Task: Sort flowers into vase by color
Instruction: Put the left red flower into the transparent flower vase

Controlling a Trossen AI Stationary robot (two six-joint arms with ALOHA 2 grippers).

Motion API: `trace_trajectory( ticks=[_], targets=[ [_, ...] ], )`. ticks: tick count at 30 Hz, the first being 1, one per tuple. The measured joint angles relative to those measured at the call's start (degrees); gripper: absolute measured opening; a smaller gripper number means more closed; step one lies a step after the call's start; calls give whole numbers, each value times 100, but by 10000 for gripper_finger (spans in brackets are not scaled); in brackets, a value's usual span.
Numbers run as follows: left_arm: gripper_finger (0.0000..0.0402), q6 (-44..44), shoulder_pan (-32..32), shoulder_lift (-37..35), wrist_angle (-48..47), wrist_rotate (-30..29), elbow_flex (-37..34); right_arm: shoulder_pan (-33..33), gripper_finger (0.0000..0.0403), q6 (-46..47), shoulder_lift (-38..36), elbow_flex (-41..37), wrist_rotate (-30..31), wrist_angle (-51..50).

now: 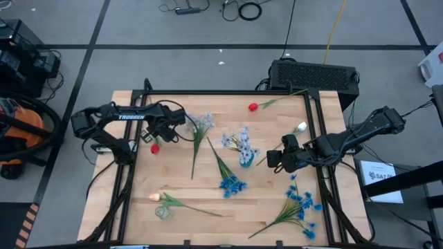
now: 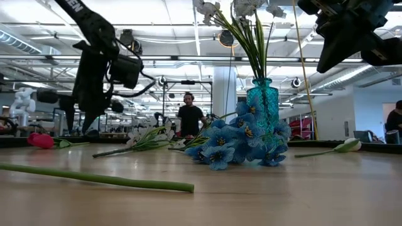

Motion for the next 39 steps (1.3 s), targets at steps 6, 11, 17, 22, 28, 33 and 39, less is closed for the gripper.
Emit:
trace_trajectory(
  ticks=[6, 11, 17, 22, 28, 33, 39],
  targets=[
    [139, 398, 270, -2, 160, -209, -328, 1, 6, -18, 0, 0, 326, -2],
    [139, 763, 474, -2, 315, -139, -509, 1, 6, -110, 0, 0, 395, -2],
    [139, 780, 627, -16, 1014, 164, -857, 1, 6, -127, 0, 0, 403, -3],
    [126, 1085, 632, -30, 1209, 174, -1006, 1, 6, -164, 0, 0, 425, -23],
    [29, 1097, 620, -21, 1331, 129, -1004, 1, 6, -147, 0, 0, 384, -418],
    [11, 875, 627, 2, 1265, 214, -838, -53, 4, 235, 3, 0, 368, -849],
    [4, 94, 621, -83, 1008, 624, -281, -355, 1, 841, 16, -208, 112, -1167]
  ],
)
